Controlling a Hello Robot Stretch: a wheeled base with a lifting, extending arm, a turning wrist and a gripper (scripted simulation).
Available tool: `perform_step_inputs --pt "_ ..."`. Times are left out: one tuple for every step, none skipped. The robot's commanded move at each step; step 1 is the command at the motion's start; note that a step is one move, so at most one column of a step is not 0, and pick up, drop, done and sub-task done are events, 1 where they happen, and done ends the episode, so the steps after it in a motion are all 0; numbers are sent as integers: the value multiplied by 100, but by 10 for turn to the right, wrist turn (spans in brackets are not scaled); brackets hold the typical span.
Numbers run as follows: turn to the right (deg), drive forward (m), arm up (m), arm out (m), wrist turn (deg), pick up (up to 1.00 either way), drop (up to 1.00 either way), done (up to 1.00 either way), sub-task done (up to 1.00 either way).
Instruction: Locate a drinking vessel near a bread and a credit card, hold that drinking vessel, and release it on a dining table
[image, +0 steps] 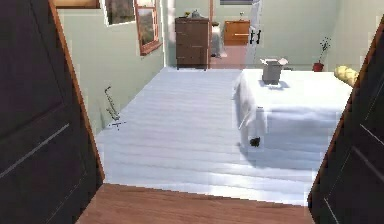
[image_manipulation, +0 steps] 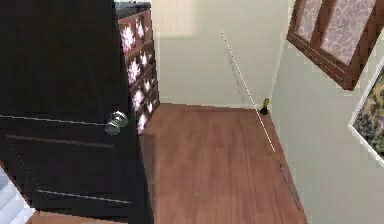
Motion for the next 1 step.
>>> perform_step_inputs --pt "0 100 0 0 0 0 0 0 0"
